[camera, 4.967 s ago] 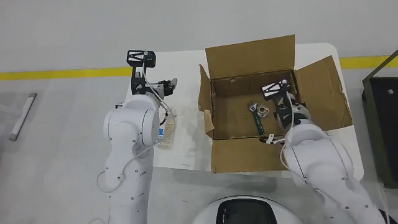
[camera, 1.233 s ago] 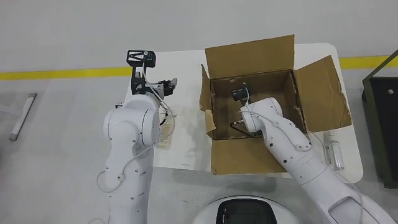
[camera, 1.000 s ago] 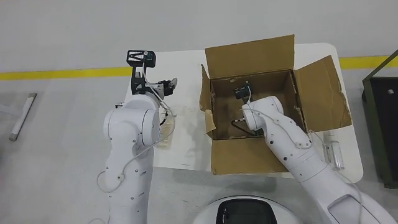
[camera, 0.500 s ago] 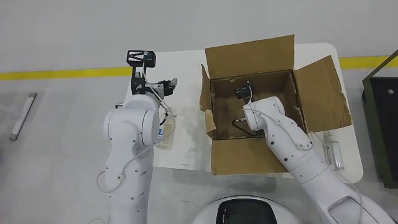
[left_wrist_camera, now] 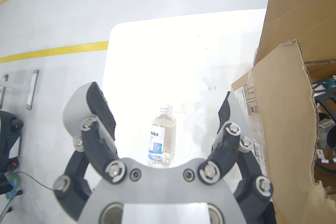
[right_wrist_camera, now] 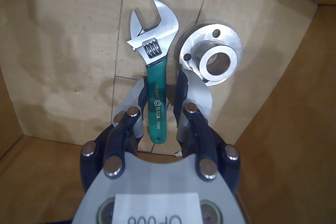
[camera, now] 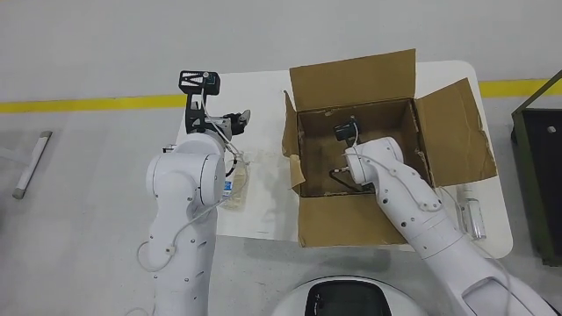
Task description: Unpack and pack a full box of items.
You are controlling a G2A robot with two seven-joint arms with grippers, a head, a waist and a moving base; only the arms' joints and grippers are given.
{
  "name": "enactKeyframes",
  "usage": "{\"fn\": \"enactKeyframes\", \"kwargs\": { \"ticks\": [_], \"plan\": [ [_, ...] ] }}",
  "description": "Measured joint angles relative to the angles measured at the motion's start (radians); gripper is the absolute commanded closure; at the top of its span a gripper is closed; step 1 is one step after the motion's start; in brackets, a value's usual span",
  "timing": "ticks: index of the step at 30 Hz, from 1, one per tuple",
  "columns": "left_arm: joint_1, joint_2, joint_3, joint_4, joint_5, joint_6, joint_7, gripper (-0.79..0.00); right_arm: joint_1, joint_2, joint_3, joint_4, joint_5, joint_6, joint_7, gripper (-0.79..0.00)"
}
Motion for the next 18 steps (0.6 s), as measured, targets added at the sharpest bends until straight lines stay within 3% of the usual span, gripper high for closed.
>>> {"fn": "enactKeyframes", "kwargs": {
  "ticks": [4,5,18],
  "plan": [
    [0.000,0.000,0.000,0.000,0.000,0.000,0.000,-0.785,0.005,-0.003,0.000,0.013,0.003,-0.003,-0.004,-0.071],
    [0.000,0.000,0.000,0.000,0.000,0.000,0.000,-0.785,0.006,-0.004,0.001,0.016,0.005,-0.004,-0.005,0.000],
    [0.000,0.000,0.000,0.000,0.000,0.000,0.000,-0.785,-0.005,-0.007,0.039,-0.037,0.054,-0.017,-0.032,0.000]
  ]
}}
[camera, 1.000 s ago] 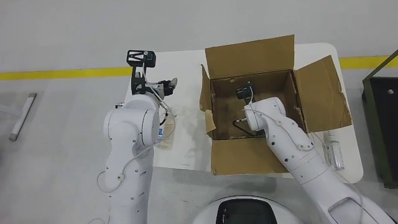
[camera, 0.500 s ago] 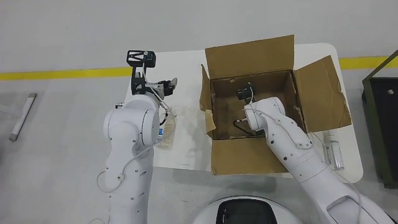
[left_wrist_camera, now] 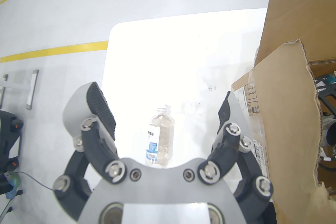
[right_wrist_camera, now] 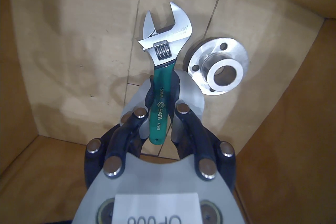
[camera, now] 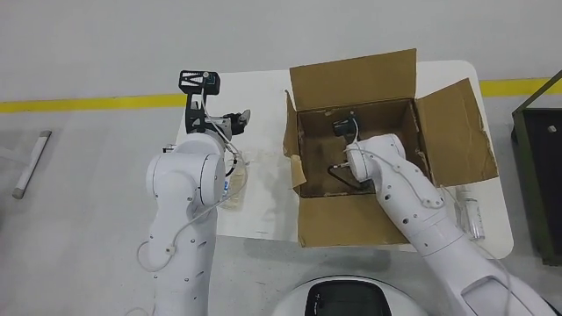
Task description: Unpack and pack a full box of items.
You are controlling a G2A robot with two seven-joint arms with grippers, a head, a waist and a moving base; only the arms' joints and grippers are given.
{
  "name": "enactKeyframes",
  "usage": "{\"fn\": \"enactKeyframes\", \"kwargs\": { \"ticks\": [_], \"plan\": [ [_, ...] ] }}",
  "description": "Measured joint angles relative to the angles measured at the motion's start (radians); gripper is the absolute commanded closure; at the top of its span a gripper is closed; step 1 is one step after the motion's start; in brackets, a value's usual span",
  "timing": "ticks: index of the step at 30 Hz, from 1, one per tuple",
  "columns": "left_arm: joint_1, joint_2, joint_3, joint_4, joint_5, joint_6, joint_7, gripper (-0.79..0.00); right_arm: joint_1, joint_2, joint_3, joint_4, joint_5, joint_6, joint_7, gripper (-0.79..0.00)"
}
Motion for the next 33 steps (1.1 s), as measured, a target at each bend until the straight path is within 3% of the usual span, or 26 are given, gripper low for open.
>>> {"fn": "enactKeyframes", "kwargs": {
  "ticks": [9,14,17,20,25,33],
  "plan": [
    [0.000,0.000,0.000,0.000,0.000,0.000,0.000,-0.785,-0.129,0.024,0.157,-0.281,0.170,-0.062,-0.008,0.000],
    [0.000,0.000,0.000,0.000,0.000,0.000,0.000,-0.785,-0.239,0.042,0.313,-0.476,0.378,-0.136,-0.027,0.000],
    [0.000,0.000,0.000,0.000,0.000,0.000,0.000,-0.785,-0.294,0.050,0.423,-0.546,0.585,-0.202,-0.038,0.000],
    [0.000,0.000,0.000,0.000,0.000,0.000,0.000,-0.785,-0.324,0.058,0.526,-0.537,0.823,-0.275,-0.033,0.000],
    [0.000,0.000,0.000,0.000,0.000,0.000,0.000,-0.785,-0.316,0.075,0.594,-0.444,1.043,-0.348,0.005,0.000],
    [0.000,0.000,0.000,0.000,0.000,0.000,0.000,-0.785,-0.308,0.080,0.591,-0.409,1.091,-0.360,0.013,0.000]
  ]
}}
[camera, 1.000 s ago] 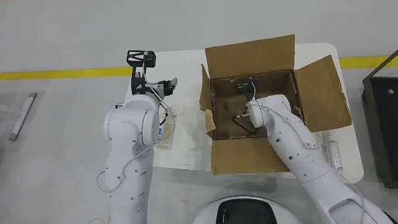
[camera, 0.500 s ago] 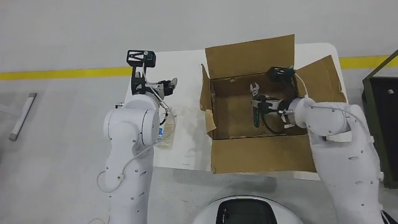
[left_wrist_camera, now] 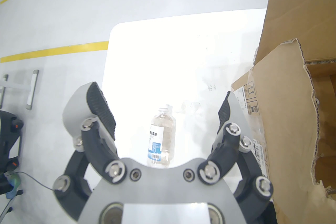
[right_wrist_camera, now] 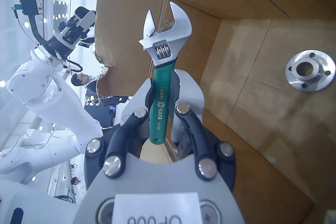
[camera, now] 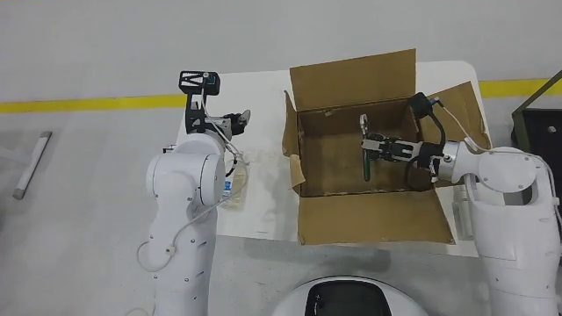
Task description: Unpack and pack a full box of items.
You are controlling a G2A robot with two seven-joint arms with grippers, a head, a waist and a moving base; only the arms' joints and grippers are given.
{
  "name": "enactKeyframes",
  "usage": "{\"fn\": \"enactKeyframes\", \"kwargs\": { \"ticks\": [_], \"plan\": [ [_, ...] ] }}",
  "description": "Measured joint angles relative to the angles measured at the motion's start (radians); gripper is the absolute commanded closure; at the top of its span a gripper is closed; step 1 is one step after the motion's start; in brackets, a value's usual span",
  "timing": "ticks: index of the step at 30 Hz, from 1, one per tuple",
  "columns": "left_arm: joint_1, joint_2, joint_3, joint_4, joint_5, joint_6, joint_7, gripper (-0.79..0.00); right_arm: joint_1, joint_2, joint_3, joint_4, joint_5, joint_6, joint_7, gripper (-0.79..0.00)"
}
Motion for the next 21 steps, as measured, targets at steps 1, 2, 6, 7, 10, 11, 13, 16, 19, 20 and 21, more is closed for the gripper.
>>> {"fn": "enactKeyframes", "kwargs": {
  "ticks": [1,2,6,7,10,11,13,16,19,20,21],
  "plan": [
    [0.000,0.000,0.000,0.000,0.000,0.000,0.000,-0.785,0.000,0.000,0.000,0.000,0.000,0.000,0.000,0.000],
    [0.000,0.000,0.000,0.000,0.000,0.000,0.000,-0.785,0.000,0.000,0.000,0.000,0.000,0.000,0.000,0.000],
    [0.000,0.000,0.000,0.000,0.000,0.000,0.000,-0.785,0.000,0.000,0.000,0.000,0.000,0.000,0.000,0.000],
    [0.000,0.000,0.000,0.000,0.000,0.000,0.000,-0.785,-0.002,0.000,0.000,-0.001,0.004,0.000,-0.003,0.000],
    [0.000,0.000,0.000,0.000,0.000,0.000,0.000,-0.785,-0.021,0.000,0.019,-0.019,0.112,-0.019,-0.050,0.000],
    [0.000,0.000,0.000,0.000,0.000,0.000,0.000,-0.785,-0.025,0.003,0.034,-0.030,0.163,-0.034,-0.055,0.000],
    [0.000,0.000,0.000,0.000,0.000,0.000,0.000,-0.785,-0.034,0.011,0.078,-0.058,0.272,-0.067,-0.050,0.000],
    [0.000,0.000,0.000,0.000,0.000,0.000,0.000,-0.785,-0.045,0.024,0.158,-0.101,0.417,-0.093,-0.030,0.000],
    [0.000,0.000,0.000,0.000,0.000,0.000,0.000,-0.785,-0.055,0.039,0.247,-0.132,0.571,-0.102,-0.001,0.000],
    [0.000,0.000,0.000,0.000,0.000,0.000,0.000,-0.785,-0.058,0.043,0.274,-0.135,0.619,-0.101,0.008,0.000],
    [0.000,0.000,0.000,0.000,0.000,0.000,0.000,-0.785,-0.063,0.048,0.302,-0.136,0.661,-0.099,0.017,0.000]
  ]
}}
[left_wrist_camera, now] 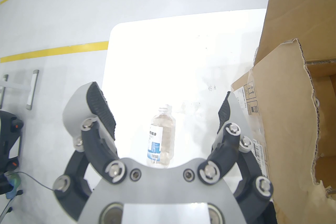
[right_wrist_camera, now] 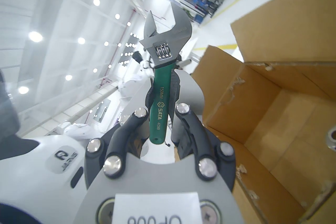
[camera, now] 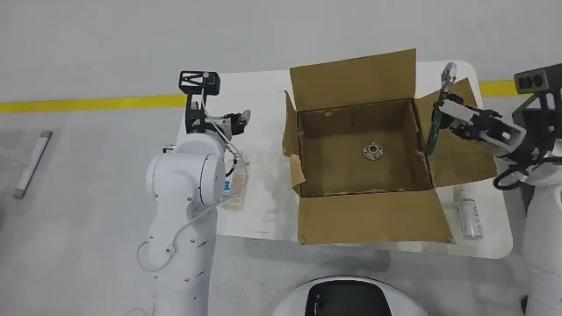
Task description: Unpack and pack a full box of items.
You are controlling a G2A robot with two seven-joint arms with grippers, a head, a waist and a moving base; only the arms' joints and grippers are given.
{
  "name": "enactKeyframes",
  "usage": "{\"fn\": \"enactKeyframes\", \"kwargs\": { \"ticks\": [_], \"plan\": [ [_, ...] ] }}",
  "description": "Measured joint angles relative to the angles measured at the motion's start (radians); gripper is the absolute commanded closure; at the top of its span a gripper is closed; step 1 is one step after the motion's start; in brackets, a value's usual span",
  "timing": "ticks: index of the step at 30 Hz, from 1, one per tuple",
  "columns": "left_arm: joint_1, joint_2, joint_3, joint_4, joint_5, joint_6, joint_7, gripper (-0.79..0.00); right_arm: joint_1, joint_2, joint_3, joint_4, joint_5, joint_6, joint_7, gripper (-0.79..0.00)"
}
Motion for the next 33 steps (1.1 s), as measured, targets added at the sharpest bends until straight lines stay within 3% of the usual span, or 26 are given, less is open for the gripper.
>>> {"fn": "enactKeyframes", "kwargs": {
  "ticks": [2,5,10,15,22,33],
  "plan": [
    [0.000,0.000,0.000,0.000,0.000,0.000,0.000,-0.785,-0.016,0.013,0.069,-0.007,0.054,-0.003,0.013,0.000],
    [0.000,0.000,0.000,0.000,0.000,0.000,0.000,-0.785,-0.052,0.032,0.164,-0.034,0.016,-0.017,0.001,0.000],
    [0.000,0.000,0.000,0.000,0.000,0.000,0.000,-0.785,-0.143,0.063,0.298,-0.131,-0.211,0.009,-0.076,0.000],
    [0.000,0.000,0.000,0.000,0.000,0.000,0.000,-0.785,-0.216,0.085,0.352,-0.194,-0.376,0.048,-0.115,0.000],
    [0.000,0.000,0.000,0.000,0.000,0.000,0.000,-0.785,-0.291,0.118,0.292,-0.276,-0.742,0.093,-0.115,0.000],
    [0.000,0.000,0.000,0.000,0.000,0.000,0.000,-0.785,-0.313,0.159,0.126,-0.302,-1.132,0.104,-0.038,0.000]
  ]
}}
